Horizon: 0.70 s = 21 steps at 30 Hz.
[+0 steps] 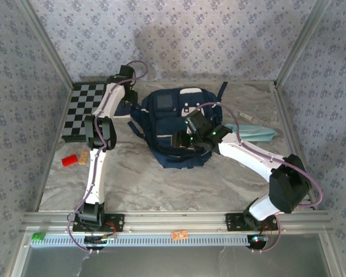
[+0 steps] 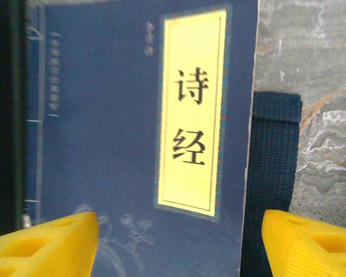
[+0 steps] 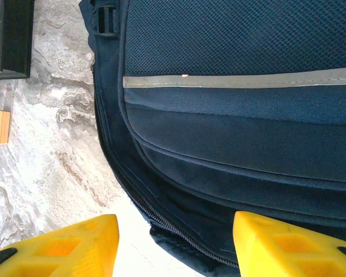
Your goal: Pack the student bag
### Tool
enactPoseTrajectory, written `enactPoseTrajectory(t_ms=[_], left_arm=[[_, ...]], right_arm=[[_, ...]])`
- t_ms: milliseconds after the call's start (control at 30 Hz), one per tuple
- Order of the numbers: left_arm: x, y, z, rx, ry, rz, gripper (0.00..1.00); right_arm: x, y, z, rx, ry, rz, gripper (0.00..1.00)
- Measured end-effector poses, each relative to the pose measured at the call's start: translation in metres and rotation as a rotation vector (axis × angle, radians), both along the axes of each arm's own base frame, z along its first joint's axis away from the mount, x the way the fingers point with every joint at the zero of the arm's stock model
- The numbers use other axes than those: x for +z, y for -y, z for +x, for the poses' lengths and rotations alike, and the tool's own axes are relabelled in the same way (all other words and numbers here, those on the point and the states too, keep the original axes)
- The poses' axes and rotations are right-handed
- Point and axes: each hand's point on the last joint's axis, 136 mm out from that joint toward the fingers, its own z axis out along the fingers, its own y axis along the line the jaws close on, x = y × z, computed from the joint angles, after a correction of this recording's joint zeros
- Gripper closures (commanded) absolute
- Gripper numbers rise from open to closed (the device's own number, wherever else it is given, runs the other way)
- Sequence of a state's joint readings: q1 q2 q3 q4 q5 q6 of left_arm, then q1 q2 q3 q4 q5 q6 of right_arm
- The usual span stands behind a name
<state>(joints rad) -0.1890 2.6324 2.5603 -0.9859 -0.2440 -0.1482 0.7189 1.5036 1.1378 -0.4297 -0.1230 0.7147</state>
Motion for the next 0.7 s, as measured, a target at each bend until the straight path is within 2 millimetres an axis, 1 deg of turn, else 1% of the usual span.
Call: enactPoseTrajectory(t_ms=[100,267,333,467,500,600,700], left_arm=[[-0.012,0.001,-0.001,0.004,-0.019,-0.003,0.29],[-0.023,0.001,-0.004,0.03,-0.043,-0.018,0.39],[-0.025,0.003,-0.005,0.039,-0.045,-0.03,0.45],[-0.03,0.004,-0.008,0.058,-0.058,-0.06,0.62],[-0.029,0.006,-0.009,0.064,-0.056,-0.073,0.64],[-0.029,0.01,-0.014,0.08,-0.061,-0.115,0.71],[-0.029,0.015,-0.025,0.105,-0.074,-0.168,0.72]], right_arm=[[-0.001,0.001,0.001,-0.001,-0.006,0.001,0.44],[-0.005,0.0,0.0,0.003,-0.02,0.001,0.44],[-0.007,-0.001,0.0,0.007,-0.027,0.001,0.44],[-0.008,-0.001,-0.001,0.009,-0.03,0.002,0.44],[-0.008,-0.001,-0.001,0.009,-0.031,0.002,0.44],[-0.009,-0.001,-0.001,0.009,-0.033,0.0,0.44],[-0.013,0.001,-0.003,0.009,-0.041,-0.006,0.44]])
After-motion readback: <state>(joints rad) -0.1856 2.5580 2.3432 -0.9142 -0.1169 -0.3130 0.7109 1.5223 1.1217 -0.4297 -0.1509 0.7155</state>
